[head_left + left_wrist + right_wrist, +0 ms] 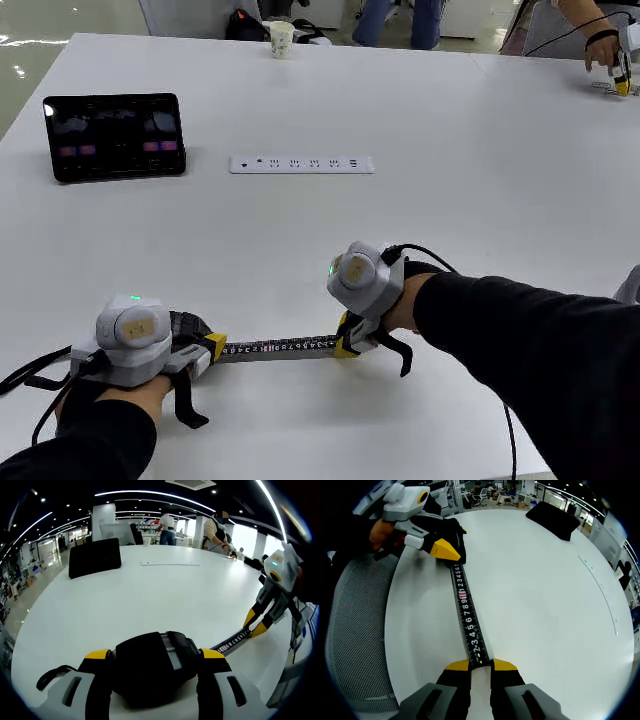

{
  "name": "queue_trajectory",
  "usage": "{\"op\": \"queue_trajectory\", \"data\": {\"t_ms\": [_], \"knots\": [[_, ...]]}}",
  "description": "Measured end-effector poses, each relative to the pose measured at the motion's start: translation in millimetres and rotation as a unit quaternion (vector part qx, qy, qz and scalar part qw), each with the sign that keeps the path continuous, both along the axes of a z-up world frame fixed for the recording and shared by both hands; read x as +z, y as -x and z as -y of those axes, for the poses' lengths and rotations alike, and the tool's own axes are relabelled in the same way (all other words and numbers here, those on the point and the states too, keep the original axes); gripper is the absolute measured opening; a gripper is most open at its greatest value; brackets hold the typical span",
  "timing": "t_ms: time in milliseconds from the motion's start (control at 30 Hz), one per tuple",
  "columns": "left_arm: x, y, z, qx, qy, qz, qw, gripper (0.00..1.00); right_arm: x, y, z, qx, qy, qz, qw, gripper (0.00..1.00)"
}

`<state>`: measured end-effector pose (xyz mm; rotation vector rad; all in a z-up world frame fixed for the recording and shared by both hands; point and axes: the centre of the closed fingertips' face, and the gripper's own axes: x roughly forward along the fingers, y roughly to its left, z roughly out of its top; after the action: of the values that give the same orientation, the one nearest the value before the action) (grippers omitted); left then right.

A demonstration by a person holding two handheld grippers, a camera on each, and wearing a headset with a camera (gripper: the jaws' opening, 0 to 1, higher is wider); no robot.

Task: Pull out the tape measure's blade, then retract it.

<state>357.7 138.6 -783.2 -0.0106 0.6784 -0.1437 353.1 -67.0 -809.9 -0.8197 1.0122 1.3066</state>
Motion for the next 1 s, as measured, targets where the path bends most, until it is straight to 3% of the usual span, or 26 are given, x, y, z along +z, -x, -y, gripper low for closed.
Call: {"op": "queue_trajectory", "data": {"t_ms": [1000], "knots": [[0.0, 0.0, 0.7, -0.004, 0.007, -0.004, 1.0, 0.65, 1.7, 2.0, -16.6, -0.008, -0.008, -0.005, 0.9999, 0.11]]}}
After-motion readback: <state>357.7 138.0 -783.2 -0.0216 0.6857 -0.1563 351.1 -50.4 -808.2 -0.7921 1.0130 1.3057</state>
